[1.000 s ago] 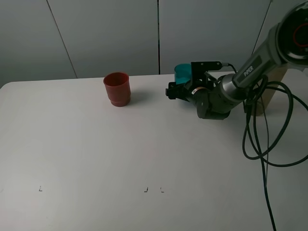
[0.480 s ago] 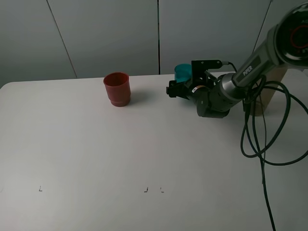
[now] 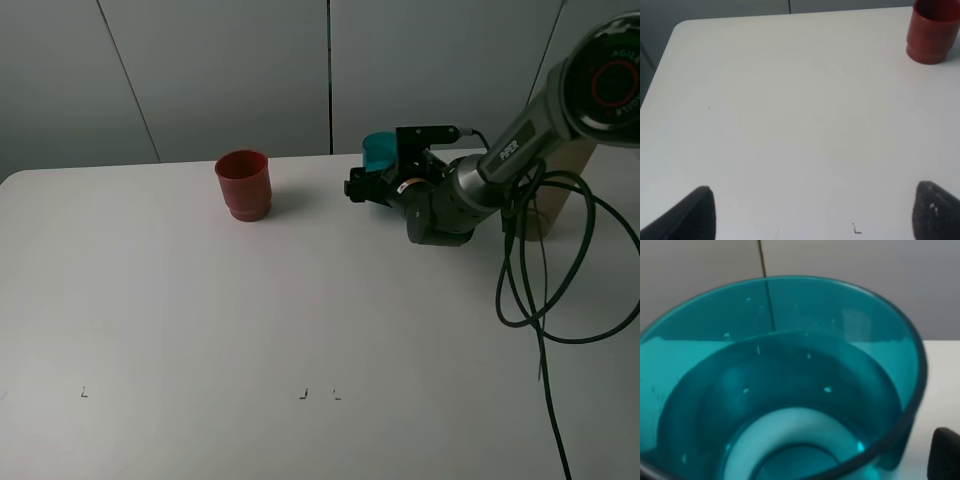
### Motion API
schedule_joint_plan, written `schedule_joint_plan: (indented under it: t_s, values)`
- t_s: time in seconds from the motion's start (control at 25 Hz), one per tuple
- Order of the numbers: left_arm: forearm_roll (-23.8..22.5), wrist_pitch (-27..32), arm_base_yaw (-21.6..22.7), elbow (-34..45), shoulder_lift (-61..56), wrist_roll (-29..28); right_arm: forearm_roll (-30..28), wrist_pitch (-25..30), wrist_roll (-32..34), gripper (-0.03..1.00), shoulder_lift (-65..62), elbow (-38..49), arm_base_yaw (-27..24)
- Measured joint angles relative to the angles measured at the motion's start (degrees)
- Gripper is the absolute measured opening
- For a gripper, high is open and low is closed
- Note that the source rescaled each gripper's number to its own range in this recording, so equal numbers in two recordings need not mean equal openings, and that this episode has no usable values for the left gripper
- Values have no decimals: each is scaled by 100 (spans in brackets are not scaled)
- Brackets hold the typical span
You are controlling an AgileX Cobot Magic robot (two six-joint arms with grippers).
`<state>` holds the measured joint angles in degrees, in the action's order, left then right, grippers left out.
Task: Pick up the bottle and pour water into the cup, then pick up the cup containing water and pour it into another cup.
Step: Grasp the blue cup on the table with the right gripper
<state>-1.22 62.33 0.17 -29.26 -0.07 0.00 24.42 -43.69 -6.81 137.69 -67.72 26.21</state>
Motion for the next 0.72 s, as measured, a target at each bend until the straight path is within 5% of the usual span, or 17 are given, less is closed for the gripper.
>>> schedule_joint_plan:
  t_s: [0.72]
  values:
    - [0, 0, 0, 0, 0, 0, -125, -13, -222, 98, 88, -247, -37]
